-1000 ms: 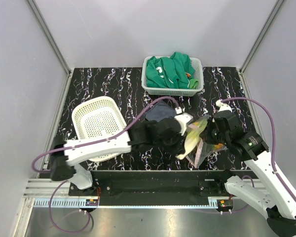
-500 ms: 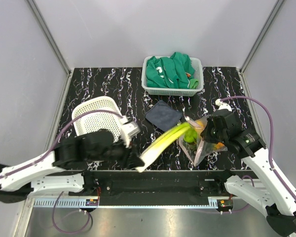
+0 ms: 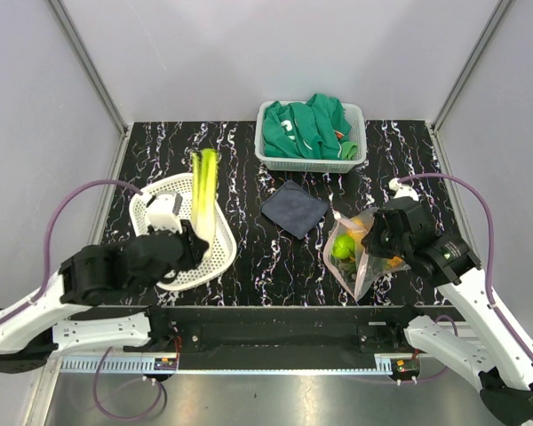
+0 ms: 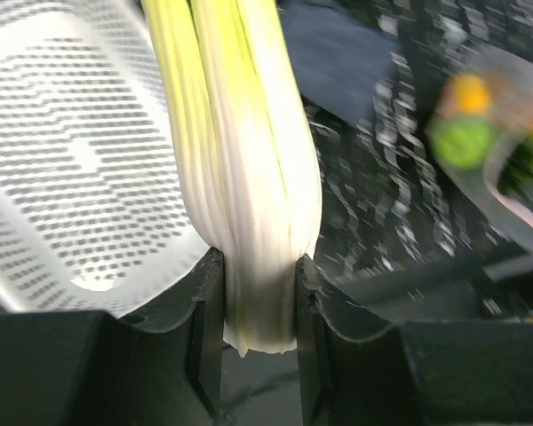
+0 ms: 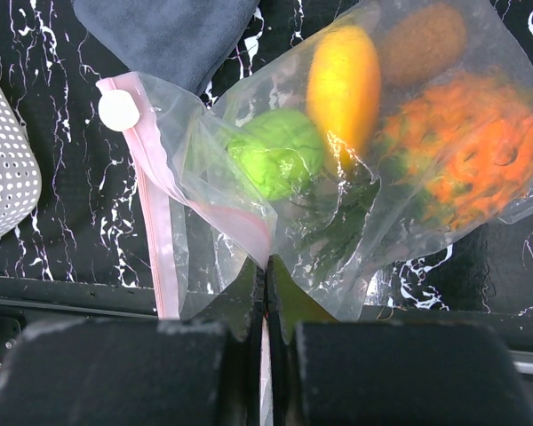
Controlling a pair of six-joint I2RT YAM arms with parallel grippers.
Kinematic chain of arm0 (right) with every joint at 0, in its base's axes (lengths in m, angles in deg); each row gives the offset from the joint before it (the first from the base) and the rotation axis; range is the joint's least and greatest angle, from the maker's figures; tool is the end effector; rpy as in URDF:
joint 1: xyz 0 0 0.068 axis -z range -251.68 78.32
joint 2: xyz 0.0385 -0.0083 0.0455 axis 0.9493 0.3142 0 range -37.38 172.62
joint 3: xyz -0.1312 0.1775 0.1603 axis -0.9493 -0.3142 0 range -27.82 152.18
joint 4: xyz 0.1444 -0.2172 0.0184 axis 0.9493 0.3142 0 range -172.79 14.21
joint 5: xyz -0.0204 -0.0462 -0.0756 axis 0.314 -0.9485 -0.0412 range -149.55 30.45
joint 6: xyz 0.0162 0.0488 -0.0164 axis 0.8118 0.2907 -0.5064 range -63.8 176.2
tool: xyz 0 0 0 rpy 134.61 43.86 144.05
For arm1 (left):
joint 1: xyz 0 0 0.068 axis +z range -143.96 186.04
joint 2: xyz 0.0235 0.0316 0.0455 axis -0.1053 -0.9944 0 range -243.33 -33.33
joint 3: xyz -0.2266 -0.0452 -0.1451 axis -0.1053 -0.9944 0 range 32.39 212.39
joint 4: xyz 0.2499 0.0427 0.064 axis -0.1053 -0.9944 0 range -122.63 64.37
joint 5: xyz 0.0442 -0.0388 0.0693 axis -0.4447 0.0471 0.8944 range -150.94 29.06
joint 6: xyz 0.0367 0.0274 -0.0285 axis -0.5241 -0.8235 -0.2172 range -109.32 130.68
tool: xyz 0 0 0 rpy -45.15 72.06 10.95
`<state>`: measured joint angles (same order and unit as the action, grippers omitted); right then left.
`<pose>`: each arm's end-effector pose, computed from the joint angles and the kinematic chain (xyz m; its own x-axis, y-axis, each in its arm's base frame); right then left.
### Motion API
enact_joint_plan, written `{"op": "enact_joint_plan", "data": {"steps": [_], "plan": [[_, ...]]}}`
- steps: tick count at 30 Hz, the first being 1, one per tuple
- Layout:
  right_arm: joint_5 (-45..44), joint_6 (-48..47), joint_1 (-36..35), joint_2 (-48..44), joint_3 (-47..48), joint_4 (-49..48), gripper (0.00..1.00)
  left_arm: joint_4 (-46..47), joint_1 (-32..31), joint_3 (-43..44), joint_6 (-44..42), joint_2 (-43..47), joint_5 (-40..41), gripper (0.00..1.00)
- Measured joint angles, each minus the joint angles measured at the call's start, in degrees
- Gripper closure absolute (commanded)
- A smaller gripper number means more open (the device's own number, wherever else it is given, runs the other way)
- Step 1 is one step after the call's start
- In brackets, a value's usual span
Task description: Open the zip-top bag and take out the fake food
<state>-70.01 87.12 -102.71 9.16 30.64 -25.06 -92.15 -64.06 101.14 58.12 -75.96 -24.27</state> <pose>0.1248 0.0676 0.3362 -0.7318 0.1494 -0.6649 -0.0260 0.9689 0.2463 0.0531 -0.0844 0.3875 -0.5907 -0.1038 -0.8002 0.2430 0.9228 -0.2990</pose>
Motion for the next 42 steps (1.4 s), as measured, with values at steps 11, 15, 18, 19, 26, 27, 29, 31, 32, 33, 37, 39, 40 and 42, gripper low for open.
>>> {"op": "enact_joint_plan", "data": {"steps": [11,15,18,19,26,27,29,31,32,33,37,39,40,42], "plan": [[0.02,0.0,0.0,-0.46,0.0,0.0,1.0,2.25,23.82,-6.49,1.25,-12.35,5.05,1.0],[0.07,-0.02,0.0,-0.57,0.0,-0.02,1.0,6.08,25.0,-12.66,2.99,-14.34,4.72,1.0],[0.2,-0.02,0.0,-0.63,0.0,-0.02,1.0,9.53,25.22,-16.26,4.11,-16.96,4.5,1.0],[0.28,-0.02,0.0,-0.68,0.0,-0.02,1.0,10.88,25.31,-17.27,4.39,-17.99,4.44,1.0],[0.68,-0.02,0.0,-0.74,-0.02,-0.02,1.0,17.22,25.64,-21.35,5.84,-21.99,1.81,0.61],[0.68,-0.04,0.0,-0.76,-0.02,-0.02,1.0,17.75,25.64,-21.7,6.08,-22.05,1.07,0.46],[0.72,-0.04,0.0,-0.79,-0.04,-0.02,1.0,18.16,25.64,-21.92,5.81,-21.9,-0.28,0.27],[0.94,-0.04,0.0,-0.79,-0.04,-0.02,1.0,18.67,25.64,-21.92,5.27,-21.4,-2.1,0.25],[1.03,-0.04,0.0,-0.76,-0.04,-0.04,1.0,18.91,25.64,-21.92,4.92,-20.68,-3.21,0.25],[1.09,-0.07,0.0,-0.76,-0.07,-0.04,1.0,19.1,25.62,-21.9,4.48,-19.71,-4.31,0.28],[1.25,-0.11,0.0,-0.74,-0.24,-0.07,1.0,22.08,24.5,-21.49,1.7,-14.4,-10.14,0.43],[1.66,-0.24,0.0,-0.76,-0.33,-0.07,1.0,25.86,22.21,-20.76,0.2,-12.68,-14.12,0.55],[2.05,-0.28,0.0,-0.79,-0.35,-0.07,1.0,28.39,20.68,-20.15,-0.48,-12.48,-15.98,0.57],[2.69,-0.48,0.0,-1.01,-0.39,-0.09,1.0,33.75,16.98,-18.69,-1.68,-13.57,-19.17,0.62]]}}
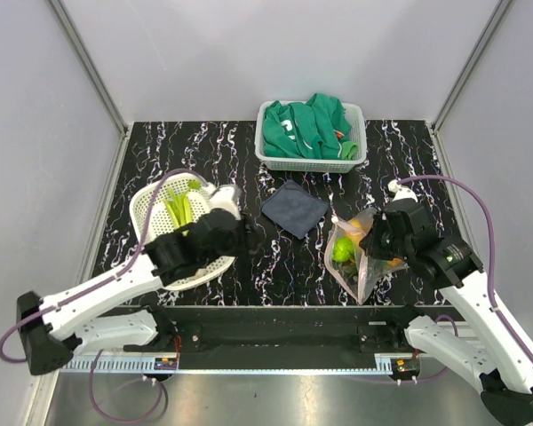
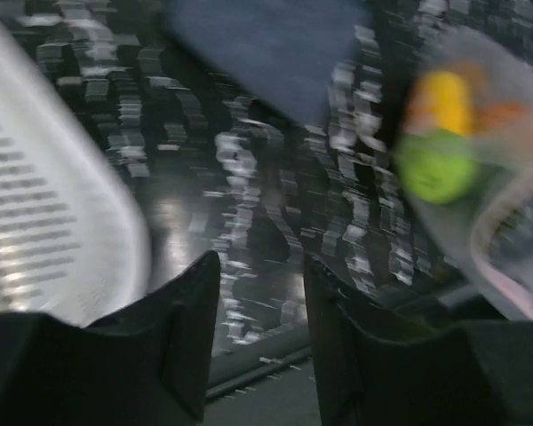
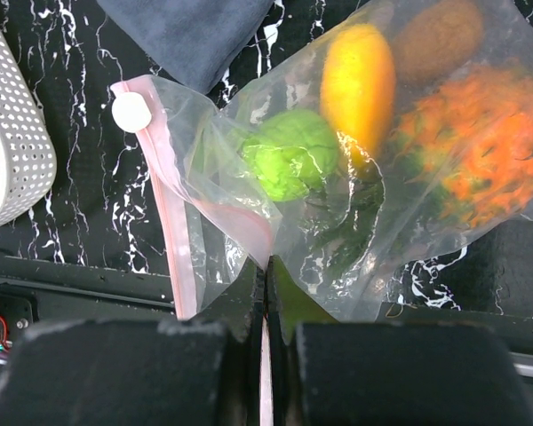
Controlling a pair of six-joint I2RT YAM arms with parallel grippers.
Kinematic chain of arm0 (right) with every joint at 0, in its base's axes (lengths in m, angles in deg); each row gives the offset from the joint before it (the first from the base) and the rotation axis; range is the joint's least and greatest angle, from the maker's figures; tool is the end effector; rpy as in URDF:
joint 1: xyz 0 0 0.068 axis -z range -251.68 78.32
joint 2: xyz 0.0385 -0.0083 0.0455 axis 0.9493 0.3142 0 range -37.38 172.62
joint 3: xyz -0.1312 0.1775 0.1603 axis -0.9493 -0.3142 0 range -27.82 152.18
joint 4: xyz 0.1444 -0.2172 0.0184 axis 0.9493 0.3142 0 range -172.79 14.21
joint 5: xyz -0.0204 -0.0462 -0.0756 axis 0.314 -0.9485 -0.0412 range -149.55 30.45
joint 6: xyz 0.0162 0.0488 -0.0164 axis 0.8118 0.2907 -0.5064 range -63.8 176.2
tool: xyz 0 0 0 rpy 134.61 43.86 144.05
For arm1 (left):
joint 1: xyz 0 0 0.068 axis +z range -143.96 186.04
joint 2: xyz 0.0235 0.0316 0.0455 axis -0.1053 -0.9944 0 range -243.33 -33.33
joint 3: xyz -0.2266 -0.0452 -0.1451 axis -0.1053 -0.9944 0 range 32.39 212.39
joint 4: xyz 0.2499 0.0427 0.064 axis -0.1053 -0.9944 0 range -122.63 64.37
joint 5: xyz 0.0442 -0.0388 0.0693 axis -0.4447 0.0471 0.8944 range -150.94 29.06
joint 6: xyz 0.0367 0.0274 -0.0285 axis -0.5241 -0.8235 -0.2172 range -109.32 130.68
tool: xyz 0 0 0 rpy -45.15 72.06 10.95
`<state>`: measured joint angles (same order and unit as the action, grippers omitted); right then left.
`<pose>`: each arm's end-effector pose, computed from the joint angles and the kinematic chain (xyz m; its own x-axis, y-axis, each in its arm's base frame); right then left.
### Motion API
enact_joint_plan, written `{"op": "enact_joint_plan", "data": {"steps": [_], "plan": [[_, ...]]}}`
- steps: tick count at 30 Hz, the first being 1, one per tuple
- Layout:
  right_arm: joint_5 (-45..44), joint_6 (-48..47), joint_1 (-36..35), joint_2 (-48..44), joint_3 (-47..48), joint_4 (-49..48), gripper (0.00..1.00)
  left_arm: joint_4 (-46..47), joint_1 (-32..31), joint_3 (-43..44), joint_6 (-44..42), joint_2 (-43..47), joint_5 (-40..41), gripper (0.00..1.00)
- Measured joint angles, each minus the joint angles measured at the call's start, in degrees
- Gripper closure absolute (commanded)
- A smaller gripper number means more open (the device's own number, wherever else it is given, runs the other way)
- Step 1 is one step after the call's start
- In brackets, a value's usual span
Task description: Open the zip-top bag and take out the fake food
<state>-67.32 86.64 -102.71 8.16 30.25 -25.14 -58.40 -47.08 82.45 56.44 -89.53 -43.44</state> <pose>0.1211 0.0673 0.3361 -0.7408 0.1401 -0.6569 -0.0621 0.9595 0.2747 0.1328 -0.1593 0.2985 -0.7090 -0.1935 -0.6782 0.1642 0.8899 -0.4256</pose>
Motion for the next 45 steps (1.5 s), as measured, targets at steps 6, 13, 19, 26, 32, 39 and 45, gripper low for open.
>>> {"op": "enact_joint_plan", "data": {"steps": [6,13,19,26,32,39,45], "plan": [[0.79,-0.15,0.0,-0.74,-0.02,0.0,1.0,18.43,-13.11,9.51,-5.33,-14.38,-7.06,0.83],[1.46,-0.02,0.0,-0.31,0.0,0.07,1.0,31.17,-16.35,16.46,-9.84,-29.81,-12.26,0.95],[1.6,2.08,0.0,-0.37,0.5,0.55,1.0,35.34,-16.57,19.39,-11.98,-38.14,-13.73,0.97],[2.47,5.7,0.0,-0.37,0.31,0.59,1.0,40.06,-16.61,17.97,-14.91,-42.82,-10.82,0.95],[2.47,8.48,0.0,-0.42,-1.18,0.66,1.0,45.16,-16.65,13.6,-17.09,-45.24,-3.34,0.82],[2.58,11.02,0.0,-1.18,-4.92,0.7,1.0,47.98,-16.79,12.35,-16.72,-49.18,3.21,0.52],[2.69,12.74,0.0,-1.99,-6.93,0.55,1.0,49.77,-16.87,13.2,-14.14,-53.2,5.9,0.25]]}}
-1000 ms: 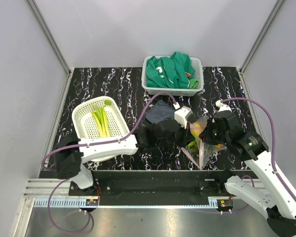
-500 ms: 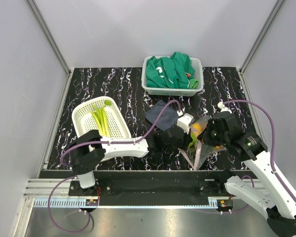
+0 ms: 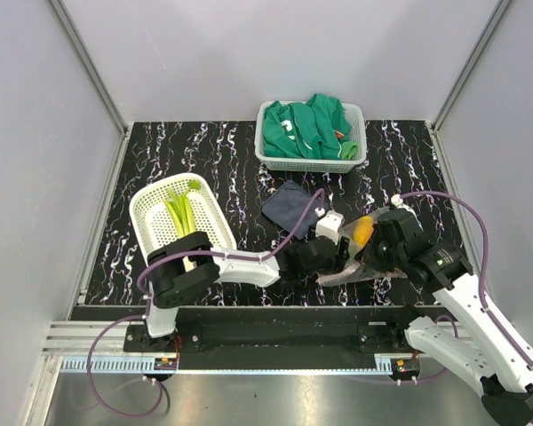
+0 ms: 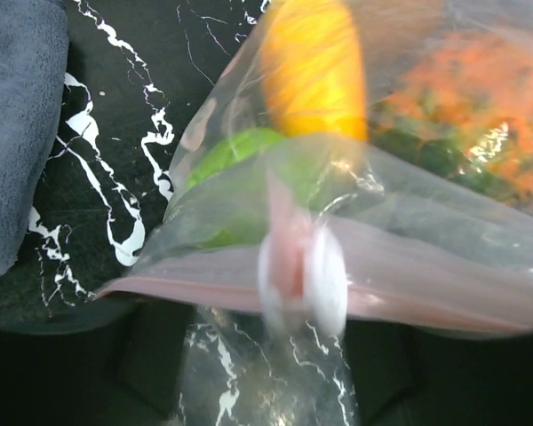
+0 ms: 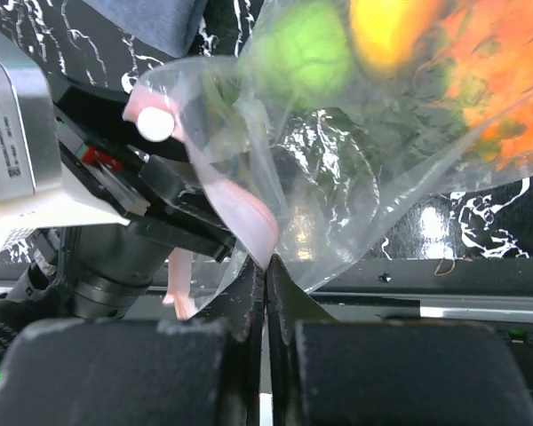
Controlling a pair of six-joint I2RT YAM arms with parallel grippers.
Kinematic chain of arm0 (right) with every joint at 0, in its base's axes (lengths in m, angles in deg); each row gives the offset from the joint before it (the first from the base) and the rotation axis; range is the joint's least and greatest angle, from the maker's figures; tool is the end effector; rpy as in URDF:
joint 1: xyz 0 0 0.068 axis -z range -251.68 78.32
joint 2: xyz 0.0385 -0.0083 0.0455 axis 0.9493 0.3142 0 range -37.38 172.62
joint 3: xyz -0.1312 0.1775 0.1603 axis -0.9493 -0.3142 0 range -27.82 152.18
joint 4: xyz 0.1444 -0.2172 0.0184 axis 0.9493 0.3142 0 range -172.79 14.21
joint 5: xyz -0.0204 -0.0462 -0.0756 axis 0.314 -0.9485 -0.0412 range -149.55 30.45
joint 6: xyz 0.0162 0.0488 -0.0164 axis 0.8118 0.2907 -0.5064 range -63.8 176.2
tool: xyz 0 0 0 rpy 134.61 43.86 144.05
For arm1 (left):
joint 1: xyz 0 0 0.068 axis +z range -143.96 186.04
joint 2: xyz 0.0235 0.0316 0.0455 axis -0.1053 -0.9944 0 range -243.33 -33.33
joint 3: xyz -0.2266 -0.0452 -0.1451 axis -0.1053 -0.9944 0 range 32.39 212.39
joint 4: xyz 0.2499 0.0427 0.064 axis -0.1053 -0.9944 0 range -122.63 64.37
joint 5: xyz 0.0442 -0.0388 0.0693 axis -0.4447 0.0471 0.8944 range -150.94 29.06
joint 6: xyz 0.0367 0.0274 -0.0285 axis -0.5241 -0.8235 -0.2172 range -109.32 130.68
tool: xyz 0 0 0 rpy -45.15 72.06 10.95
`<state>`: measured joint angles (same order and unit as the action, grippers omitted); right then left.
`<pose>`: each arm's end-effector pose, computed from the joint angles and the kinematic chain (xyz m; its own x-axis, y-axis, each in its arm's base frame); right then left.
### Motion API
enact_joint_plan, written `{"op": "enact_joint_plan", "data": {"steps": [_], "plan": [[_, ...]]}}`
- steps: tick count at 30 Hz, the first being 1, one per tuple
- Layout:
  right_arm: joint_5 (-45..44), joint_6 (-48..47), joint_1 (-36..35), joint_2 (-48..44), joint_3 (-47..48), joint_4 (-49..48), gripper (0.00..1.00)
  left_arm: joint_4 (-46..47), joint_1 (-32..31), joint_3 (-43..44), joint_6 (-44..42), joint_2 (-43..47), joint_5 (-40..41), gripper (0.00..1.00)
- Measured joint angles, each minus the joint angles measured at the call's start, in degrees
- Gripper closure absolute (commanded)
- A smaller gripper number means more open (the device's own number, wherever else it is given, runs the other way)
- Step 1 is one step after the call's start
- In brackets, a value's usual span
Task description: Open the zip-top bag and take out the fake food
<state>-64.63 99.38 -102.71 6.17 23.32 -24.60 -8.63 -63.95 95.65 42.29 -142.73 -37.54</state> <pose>0.1157 0.0660 0.3026 -0.8012 0.3134 -0.5097 0.1139 0.9162 0.3842 0.1548 -0.3841 0.1755 -0.5317 0.0543 -0.8452 0.5460 0.7848 -0.2930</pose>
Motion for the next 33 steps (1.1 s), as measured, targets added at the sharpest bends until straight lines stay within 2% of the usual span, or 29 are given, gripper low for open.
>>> {"op": "enact_joint_plan", "data": {"steps": [3,5,11,14,16,18,22,25,26,33], "plan": [[0.0,0.63,0.0,0.66,-0.42,-0.15,1.0,0.46,-0.11,1.03,1.2,-1.64,1.05,0.19],[0.0,0.79,0.0,1.7,-0.42,-0.66,1.0,-1.01,-0.11,3.61,1.95,-3.32,2.12,0.18],[0.57,1.33,0.02,3.69,-0.42,-2.93,1.0,-2.82,1.51,5.64,4.59,-4.44,1.6,0.22],[1.92,1.51,0.02,3.48,-0.39,-3.08,1.0,1.07,2.12,1.7,4.28,-2.95,-2.54,0.34],[2.82,1.44,0.02,2.73,-0.39,-3.06,1.0,4.26,2.38,-2.67,3.52,-0.63,-7.41,0.47],[3.26,1.27,0.02,1.57,-0.42,-3.02,1.0,5.57,2.56,-5.05,3.39,1.14,-11.47,0.48],[3.26,0.96,0.02,-0.07,-0.39,-2.69,1.0,7.48,2.6,-5.92,3.5,2.93,-20.17,0.41],[3.28,0.92,0.02,-0.33,-0.42,-2.54,1.0,9.51,2.58,-5.86,5.38,3.28,-24.87,0.44],[3.26,0.87,0.02,-0.39,-0.39,-2.36,1.0,9.7,2.56,-5.86,6.21,3.28,-25.77,0.49],[2.89,1.16,0.04,-1.31,-0.42,-1.77,1.0,13.66,2.6,-1.49,15.34,-3.06,-30.75,0.52]]}}
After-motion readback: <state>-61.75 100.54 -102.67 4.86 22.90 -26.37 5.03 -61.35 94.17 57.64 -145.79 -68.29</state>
